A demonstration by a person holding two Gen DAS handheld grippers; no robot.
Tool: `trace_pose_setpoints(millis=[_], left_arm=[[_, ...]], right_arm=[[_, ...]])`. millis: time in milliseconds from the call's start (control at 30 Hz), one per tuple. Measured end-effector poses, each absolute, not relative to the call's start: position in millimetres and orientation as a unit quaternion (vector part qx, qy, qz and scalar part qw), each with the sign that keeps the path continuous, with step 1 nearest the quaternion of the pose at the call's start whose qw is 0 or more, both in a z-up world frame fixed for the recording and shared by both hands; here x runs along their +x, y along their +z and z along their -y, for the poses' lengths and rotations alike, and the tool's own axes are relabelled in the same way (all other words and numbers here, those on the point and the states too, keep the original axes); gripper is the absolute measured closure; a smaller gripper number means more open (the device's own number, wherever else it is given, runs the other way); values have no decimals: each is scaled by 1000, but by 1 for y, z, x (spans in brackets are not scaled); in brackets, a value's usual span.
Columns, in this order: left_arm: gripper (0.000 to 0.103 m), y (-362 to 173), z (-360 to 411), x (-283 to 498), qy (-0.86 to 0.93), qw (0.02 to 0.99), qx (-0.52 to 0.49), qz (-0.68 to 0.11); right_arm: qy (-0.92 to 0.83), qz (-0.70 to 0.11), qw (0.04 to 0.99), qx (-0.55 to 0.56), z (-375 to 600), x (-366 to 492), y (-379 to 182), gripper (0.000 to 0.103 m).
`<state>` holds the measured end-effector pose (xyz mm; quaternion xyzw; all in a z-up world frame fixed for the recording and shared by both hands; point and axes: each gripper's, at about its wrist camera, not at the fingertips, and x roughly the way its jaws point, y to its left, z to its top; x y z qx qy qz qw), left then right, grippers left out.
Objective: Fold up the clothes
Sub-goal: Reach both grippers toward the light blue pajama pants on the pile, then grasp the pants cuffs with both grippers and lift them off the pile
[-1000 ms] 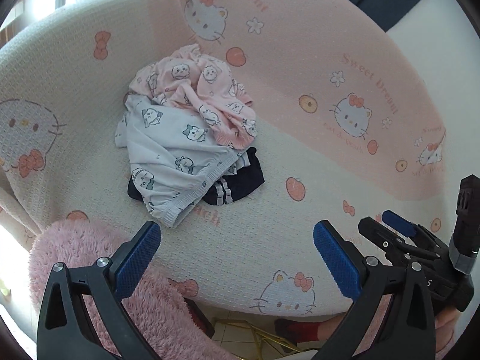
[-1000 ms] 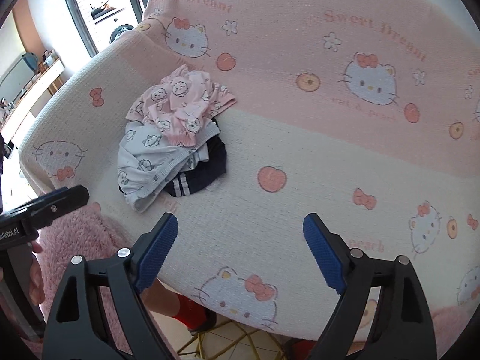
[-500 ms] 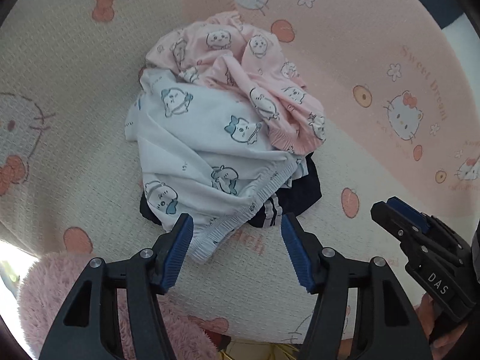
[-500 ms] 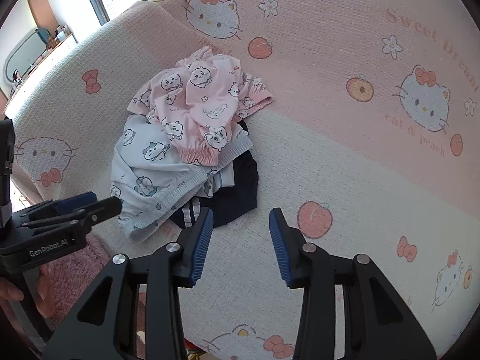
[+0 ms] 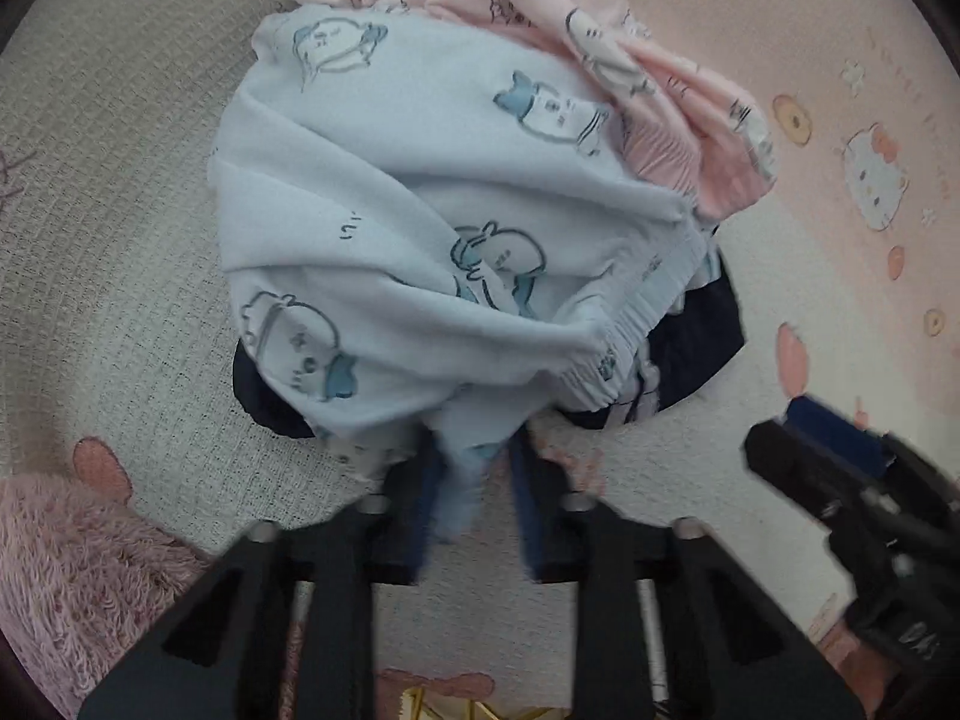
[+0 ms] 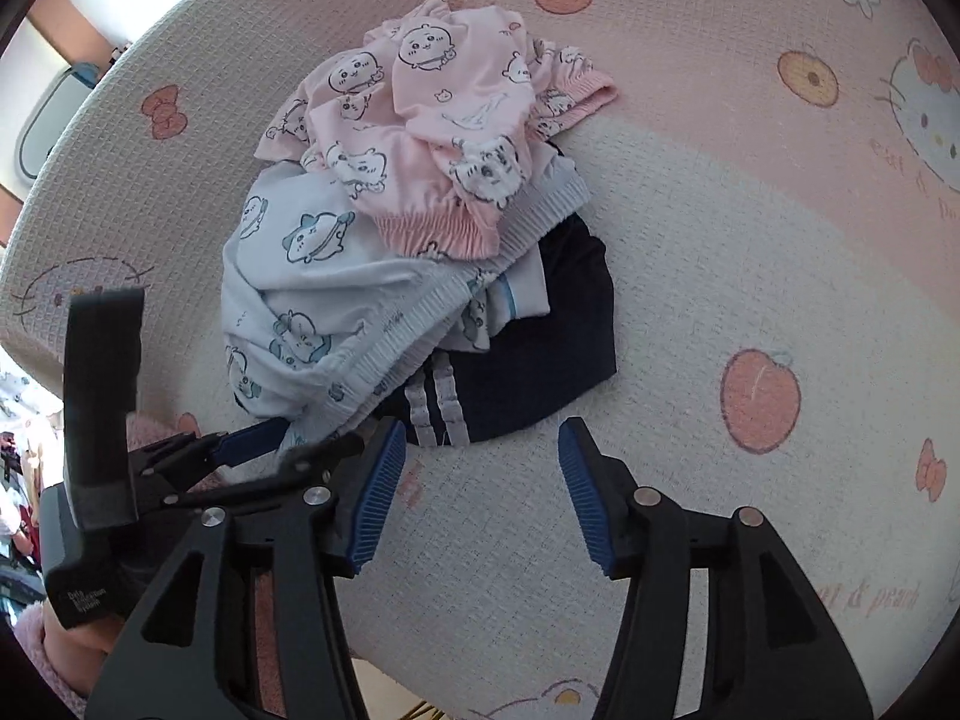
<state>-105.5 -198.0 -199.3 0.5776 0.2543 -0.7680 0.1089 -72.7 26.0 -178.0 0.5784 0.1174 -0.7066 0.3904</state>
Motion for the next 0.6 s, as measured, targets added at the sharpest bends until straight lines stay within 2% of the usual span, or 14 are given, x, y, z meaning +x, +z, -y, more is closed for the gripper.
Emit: trace_pose_setpoints(millis=[33,167,267,333,500,600], left_arm=[[98,-188,200,-99,-779,108,561,-260],[98,-137,202,-70,-816,87,502,-272],[98,-103,193,-54,-835,70,480,-262],[98,-87,181,-45,-843,57,470,-255],[98,-64,149,-20,-854,32,464,-233],[98,-63,135,0,-854,18,470,-222]], right_arm=[[-705,-110,394,580,-21,-70,-177,48],[-697,-82,409,584,1,-60,-172,47],[-690,-61,420,586,17,-52,-168,37],[-684,-58,432,585,-16,-46,-154,27],[-682,-75,424,591,-19,-49,-156,27],[-665,-28,430,610,-35,-53,-162,27]])
